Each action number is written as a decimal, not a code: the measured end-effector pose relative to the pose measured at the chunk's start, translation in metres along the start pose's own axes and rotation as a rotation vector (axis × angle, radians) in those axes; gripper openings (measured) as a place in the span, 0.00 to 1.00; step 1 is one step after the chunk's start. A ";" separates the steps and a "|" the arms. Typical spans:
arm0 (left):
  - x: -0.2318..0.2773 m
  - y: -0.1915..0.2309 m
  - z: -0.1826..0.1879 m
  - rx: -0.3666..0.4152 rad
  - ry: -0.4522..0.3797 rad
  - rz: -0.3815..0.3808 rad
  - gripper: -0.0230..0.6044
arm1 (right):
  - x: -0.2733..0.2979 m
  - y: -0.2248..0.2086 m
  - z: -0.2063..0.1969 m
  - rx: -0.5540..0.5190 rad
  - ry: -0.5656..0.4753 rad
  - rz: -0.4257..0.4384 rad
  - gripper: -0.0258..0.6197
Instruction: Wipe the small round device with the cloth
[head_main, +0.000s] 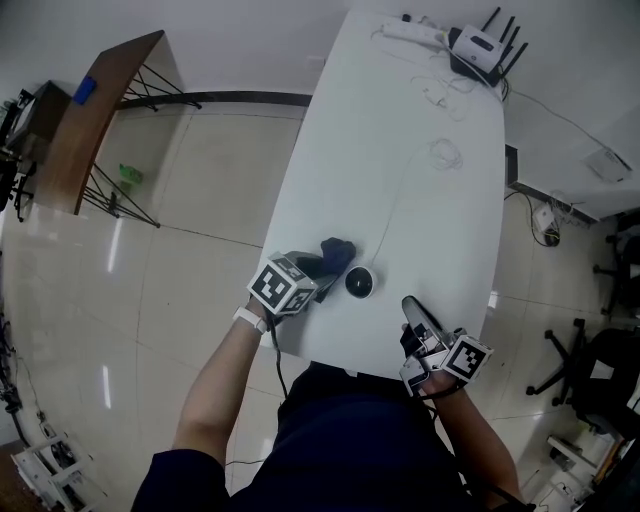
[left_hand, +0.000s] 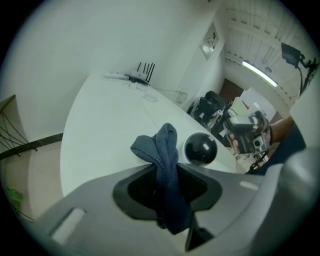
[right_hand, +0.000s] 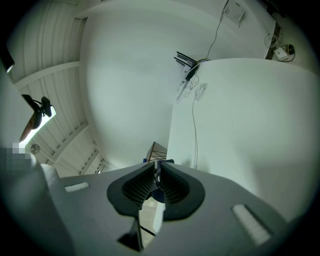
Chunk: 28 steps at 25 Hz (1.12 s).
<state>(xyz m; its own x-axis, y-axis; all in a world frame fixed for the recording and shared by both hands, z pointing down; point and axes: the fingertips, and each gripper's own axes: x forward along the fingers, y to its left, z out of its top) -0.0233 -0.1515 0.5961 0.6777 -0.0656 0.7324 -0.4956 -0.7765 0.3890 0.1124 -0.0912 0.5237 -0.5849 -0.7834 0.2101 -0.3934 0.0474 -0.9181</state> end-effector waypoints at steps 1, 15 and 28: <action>-0.009 -0.009 0.009 0.021 -0.033 -0.009 0.23 | -0.002 0.000 -0.001 0.001 -0.004 -0.001 0.11; -0.032 -0.080 0.029 0.497 0.134 -0.242 0.23 | -0.019 0.021 -0.016 -0.020 -0.086 0.006 0.11; -0.009 -0.038 0.036 0.092 0.109 -0.696 0.24 | -0.078 0.003 -0.006 -0.008 -0.299 -0.113 0.11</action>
<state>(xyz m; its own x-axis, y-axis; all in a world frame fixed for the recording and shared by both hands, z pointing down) 0.0087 -0.1441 0.5547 0.7595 0.5245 0.3848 0.0836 -0.6653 0.7419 0.1521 -0.0265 0.5065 -0.3029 -0.9314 0.2019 -0.4502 -0.0469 -0.8917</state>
